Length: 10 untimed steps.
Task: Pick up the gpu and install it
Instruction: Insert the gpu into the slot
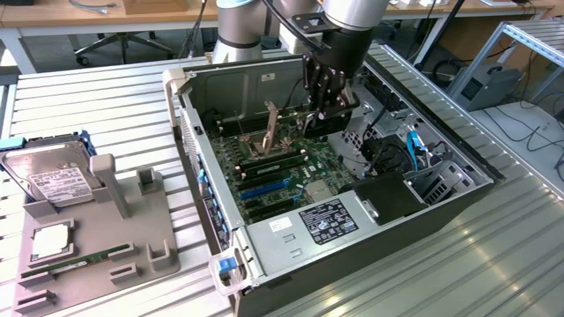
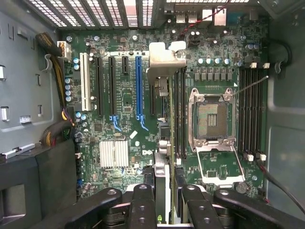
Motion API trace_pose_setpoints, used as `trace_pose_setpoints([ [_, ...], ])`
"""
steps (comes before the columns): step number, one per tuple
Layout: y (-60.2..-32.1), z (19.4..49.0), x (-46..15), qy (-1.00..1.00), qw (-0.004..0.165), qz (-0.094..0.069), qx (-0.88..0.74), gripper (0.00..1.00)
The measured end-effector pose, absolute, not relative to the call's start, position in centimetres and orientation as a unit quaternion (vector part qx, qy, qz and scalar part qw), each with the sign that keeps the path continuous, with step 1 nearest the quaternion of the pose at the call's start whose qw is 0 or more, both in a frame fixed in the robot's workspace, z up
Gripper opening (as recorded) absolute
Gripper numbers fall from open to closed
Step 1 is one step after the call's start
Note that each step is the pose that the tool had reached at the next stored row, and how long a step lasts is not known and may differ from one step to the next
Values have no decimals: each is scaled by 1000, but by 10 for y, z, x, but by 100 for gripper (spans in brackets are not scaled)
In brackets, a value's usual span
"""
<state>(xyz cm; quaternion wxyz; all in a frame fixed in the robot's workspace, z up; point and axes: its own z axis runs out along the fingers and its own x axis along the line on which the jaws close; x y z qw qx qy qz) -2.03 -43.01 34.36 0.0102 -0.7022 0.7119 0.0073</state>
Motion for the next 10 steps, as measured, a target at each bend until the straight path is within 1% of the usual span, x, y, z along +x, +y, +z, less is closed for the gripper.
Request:
trace_pose_setpoints([
  [10, -430, 341, -23, 712, 10, 7, -702, 27],
])
